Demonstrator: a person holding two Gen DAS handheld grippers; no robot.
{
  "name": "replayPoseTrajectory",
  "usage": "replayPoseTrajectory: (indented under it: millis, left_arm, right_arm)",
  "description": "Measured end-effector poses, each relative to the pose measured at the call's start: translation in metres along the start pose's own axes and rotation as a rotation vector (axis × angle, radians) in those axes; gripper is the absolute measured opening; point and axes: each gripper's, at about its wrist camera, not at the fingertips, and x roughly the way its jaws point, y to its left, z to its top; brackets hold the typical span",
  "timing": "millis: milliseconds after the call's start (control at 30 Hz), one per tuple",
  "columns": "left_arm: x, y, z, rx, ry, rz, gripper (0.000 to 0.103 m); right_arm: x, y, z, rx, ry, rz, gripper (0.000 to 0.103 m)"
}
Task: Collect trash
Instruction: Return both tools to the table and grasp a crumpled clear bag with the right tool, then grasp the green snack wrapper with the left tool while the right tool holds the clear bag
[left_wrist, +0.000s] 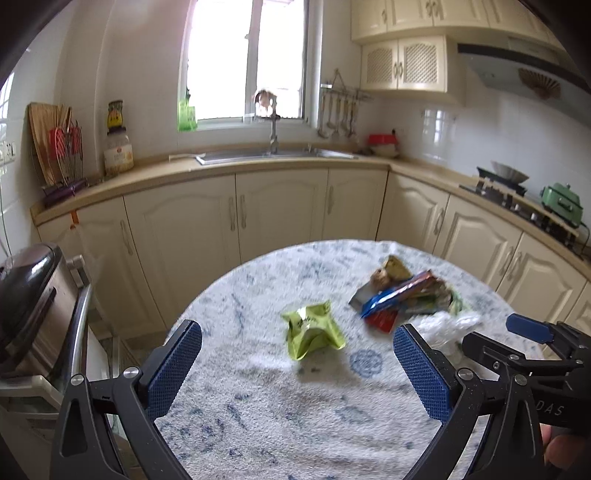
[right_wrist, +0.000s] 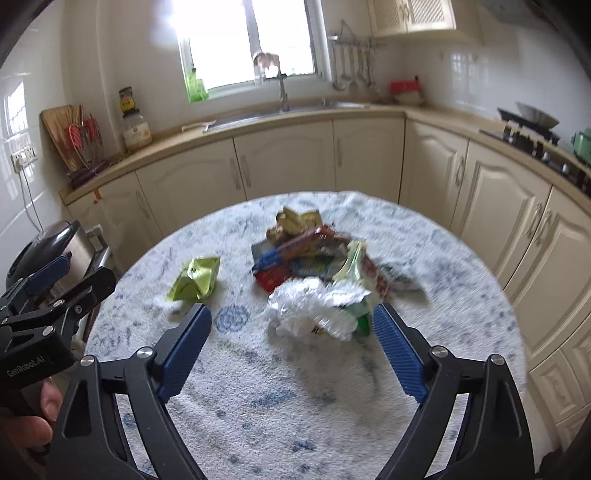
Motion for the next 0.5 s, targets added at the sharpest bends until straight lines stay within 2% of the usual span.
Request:
replayPoseTrajectory:
  millis: [267,367,433,500]
  left_arm:
    - [0.059,0.015,0.012,0.014,0.103,0.006,0.102]
    - [0.088,0.018,0.018,0.029,0.143,0.010,0.102]
    - [0.115,0.020,0.021,0.046,0.183,0.023,0.102]
    - [0.142,0.021,0.021,0.063,0.225,0.042,0.102]
  right_arm:
    - [0.056,0.000,0.004,0.031,0.079,-0.002,0.077]
    - [0.072,-0.004,0.005,0.040,0.104,-0.015,0.070]
    - [0.079,-0.009,0.005,0.049,0.112,-0.016,0.055]
    - [0.083,-0.012,0.004,0.055,0.115,0.001,0.055]
